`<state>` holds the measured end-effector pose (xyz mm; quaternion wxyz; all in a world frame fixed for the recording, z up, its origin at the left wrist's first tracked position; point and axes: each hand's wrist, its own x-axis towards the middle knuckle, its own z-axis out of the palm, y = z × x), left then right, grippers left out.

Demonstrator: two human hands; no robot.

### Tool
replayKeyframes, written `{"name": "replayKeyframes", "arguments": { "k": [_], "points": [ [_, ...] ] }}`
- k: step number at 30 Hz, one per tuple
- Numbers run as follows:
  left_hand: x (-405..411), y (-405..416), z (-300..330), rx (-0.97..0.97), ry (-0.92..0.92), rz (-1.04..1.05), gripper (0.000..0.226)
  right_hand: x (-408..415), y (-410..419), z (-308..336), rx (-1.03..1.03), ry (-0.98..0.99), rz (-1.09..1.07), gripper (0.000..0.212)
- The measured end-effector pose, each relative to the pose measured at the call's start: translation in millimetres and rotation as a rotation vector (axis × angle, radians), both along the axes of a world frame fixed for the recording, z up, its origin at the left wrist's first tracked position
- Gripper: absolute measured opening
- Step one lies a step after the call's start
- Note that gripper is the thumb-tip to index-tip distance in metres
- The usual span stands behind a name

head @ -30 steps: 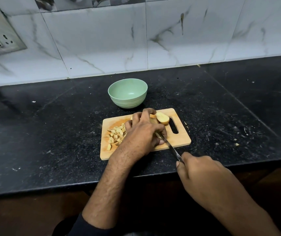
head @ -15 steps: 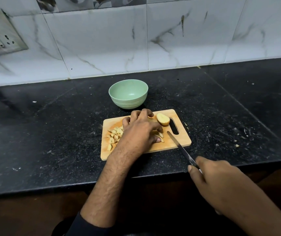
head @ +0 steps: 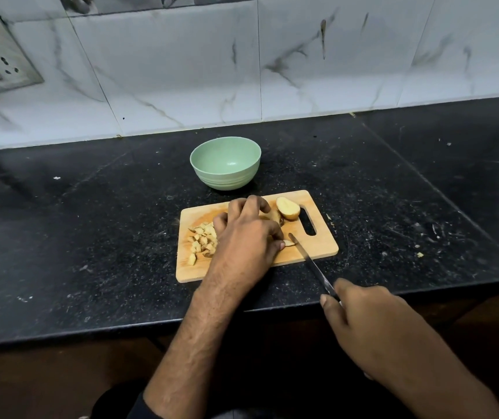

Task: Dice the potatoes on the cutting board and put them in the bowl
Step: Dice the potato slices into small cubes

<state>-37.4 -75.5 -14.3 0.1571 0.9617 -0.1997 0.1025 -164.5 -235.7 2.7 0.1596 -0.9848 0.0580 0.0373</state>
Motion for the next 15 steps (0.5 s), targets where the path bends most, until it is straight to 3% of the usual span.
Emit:
{"name": "replayKeyframes", "arguments": {
  "k": [6, 15],
  "points": [
    [-13.7, -9.7, -3.0, -0.060, 0.028, 0.157, 0.017, 0.7, 17.1, -2.4, -0.032, -0.063, 0.020, 0.028],
    [-11.3, -9.2, 1.3, -0.086, 0.099, 0.148, 0.023, 0.4, 13.1, 6.1, -0.037, -0.093, -0.015, 0.024]
  ]
}}
